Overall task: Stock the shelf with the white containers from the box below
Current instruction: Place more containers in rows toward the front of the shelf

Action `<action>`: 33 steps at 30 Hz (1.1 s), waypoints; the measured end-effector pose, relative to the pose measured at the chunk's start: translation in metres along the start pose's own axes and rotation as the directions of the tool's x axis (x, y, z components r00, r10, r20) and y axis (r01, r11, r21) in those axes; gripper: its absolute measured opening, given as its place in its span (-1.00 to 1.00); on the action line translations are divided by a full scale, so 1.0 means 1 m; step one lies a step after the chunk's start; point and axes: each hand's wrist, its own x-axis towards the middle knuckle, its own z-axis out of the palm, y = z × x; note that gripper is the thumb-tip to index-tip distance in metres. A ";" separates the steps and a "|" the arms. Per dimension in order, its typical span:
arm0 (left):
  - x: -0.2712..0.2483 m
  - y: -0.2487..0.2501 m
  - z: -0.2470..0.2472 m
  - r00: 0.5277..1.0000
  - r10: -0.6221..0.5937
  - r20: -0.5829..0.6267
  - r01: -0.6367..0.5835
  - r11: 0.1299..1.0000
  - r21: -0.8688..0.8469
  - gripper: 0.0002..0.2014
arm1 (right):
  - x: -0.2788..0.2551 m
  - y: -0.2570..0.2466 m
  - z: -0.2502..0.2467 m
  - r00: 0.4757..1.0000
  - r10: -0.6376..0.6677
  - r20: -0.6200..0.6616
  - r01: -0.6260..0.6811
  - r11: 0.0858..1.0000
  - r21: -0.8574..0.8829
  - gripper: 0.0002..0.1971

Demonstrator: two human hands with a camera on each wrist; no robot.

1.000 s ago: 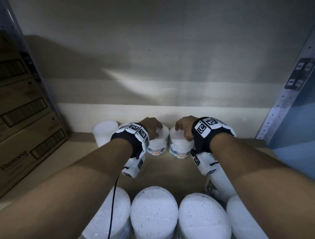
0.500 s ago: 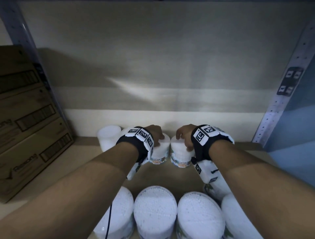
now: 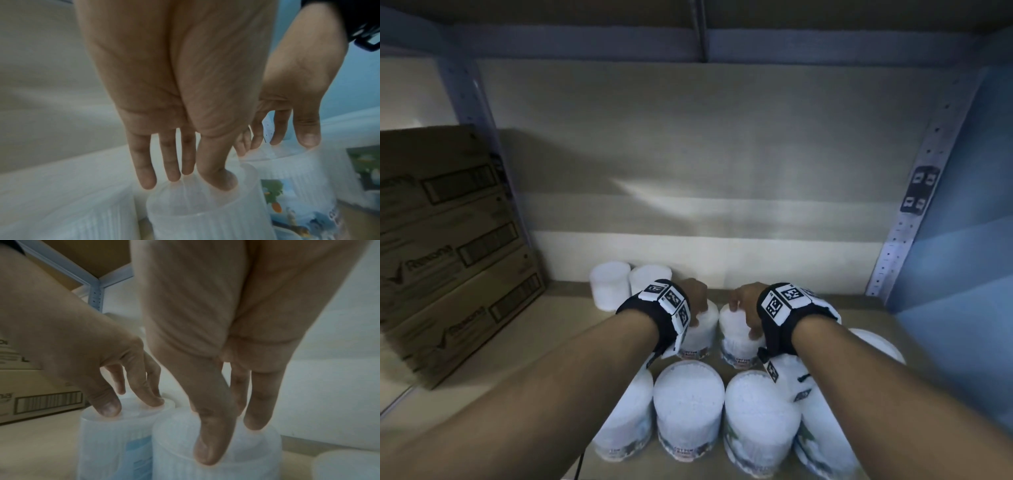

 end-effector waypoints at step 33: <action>-0.040 -0.091 -0.019 0.989 -0.091 -0.118 0.079 0.991 -0.107 -0.53 | 0.005 -0.045 -0.032 0.987 0.033 -0.157 -0.001 0.979 0.202 -0.73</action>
